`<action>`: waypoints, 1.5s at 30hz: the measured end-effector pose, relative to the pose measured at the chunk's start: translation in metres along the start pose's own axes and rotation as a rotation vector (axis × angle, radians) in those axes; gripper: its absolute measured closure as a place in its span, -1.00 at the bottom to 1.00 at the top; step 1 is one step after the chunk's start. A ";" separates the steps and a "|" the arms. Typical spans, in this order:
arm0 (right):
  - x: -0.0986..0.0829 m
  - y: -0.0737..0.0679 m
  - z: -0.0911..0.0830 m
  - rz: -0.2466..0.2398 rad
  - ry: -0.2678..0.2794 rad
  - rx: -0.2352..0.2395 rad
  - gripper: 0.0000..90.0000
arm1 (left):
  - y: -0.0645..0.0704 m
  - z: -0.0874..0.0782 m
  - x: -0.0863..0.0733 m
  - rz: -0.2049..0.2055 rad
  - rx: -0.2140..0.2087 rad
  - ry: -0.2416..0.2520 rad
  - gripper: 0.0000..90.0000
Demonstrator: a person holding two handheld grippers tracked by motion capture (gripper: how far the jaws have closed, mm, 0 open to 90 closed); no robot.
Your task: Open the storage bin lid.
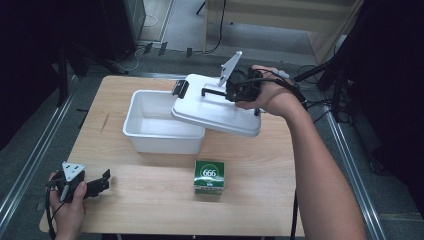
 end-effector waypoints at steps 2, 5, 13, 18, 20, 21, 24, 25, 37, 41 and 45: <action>-0.004 0.001 -0.001 0.000 -0.003 -0.003 0.91 | 0.000 0.000 0.000 -0.001 0.001 0.001 -0.91; -0.020 0.003 -0.001 0.022 -0.009 -0.010 0.91 | 0.000 0.000 0.000 -0.001 0.003 0.002 -0.91; -0.048 0.002 0.001 0.051 -0.033 0.001 0.91 | 0.001 0.000 0.000 -0.002 0.005 0.002 -0.91; -0.060 0.002 0.001 0.069 -0.040 0.000 0.91 | 0.000 0.000 0.000 -0.004 0.007 0.000 -0.91; -0.065 0.002 0.003 0.070 -0.038 -0.007 0.91 | 0.000 0.000 0.000 -0.003 0.009 -0.001 -0.91; -0.067 0.002 0.003 0.082 -0.044 -0.004 0.91 | 0.000 0.000 0.000 -0.003 0.009 -0.001 -0.91; -0.075 0.000 0.007 0.089 -0.052 0.003 0.91 | 0.000 0.000 0.000 -0.004 0.007 0.000 -0.91; -0.075 0.000 0.007 0.089 -0.052 0.003 0.91 | 0.000 0.000 0.000 -0.002 0.007 0.000 -0.91; -0.098 -0.009 0.013 0.107 -0.061 0.019 0.91 | 0.000 0.000 0.000 -0.002 0.010 0.003 -0.91; -0.107 -0.013 0.014 0.116 -0.069 0.029 0.91 | 0.000 0.000 0.000 -0.001 0.012 0.003 -0.91; -0.116 -0.017 0.017 0.123 -0.075 0.034 0.91 | 0.001 0.000 0.000 0.002 0.014 0.002 -0.91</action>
Point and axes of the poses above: each handheld gripper's, and its own axes: z roughly forward along the jaws, x roughly out of its top, y roughly to its right, the point moved 6 cm from there along z, roughly forward along the jaws, and after that the axes turned 9 degrees about -y, right-handed, at the moved point
